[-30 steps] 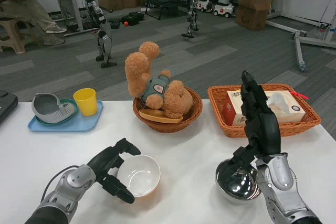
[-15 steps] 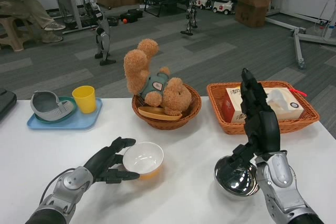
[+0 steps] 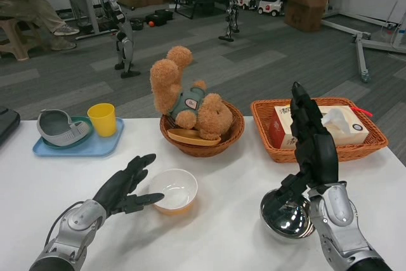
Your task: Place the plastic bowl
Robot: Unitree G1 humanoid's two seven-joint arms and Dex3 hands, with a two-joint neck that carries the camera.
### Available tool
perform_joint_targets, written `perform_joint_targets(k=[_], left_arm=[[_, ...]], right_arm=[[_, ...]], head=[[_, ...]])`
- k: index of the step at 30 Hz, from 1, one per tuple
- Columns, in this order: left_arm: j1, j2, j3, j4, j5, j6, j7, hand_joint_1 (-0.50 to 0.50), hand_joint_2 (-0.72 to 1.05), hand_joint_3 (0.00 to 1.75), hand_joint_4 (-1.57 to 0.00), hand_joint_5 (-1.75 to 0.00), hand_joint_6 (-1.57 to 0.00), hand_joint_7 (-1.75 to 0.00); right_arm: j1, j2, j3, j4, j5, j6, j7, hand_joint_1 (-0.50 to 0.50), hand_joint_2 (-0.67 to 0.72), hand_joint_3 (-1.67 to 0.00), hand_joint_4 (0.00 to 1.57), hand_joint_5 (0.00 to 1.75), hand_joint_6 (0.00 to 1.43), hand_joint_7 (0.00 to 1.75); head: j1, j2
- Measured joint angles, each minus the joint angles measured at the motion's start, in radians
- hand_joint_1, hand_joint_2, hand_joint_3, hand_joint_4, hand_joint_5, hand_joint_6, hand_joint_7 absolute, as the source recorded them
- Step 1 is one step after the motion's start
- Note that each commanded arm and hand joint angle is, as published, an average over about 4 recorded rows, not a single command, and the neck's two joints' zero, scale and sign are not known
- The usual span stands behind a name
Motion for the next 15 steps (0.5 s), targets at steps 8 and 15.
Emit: perform_joint_targets(k=[8, 15], left_arm=[[0.041, 0.001, 0.067, -0.135, -0.065, -0.012, -0.009, -0.48, 0.78, 0.00, 0.00, -0.21, 0.00, -0.21], [0.067, 0.002, 0.099, -0.267, -0.238, -0.014, -0.008, -0.49, -0.48, 0.00, 0.00, -0.21, 0.00, -0.21]], right_arm=[[0.000, 0.000, 0.000, 0.000, 0.001, -0.001, 0.000, -0.46, 0.72, 0.00, 0.00, 0.00, 0.00, 0.07], [0.001, 0.000, 0.000, -0.001, 0.003, -0.001, 0.000, -0.46, 0.72, 0.00, 0.00, 0.00, 0.00, 0.07]], head=[[0.002, 0.002], [0.008, 0.011]])
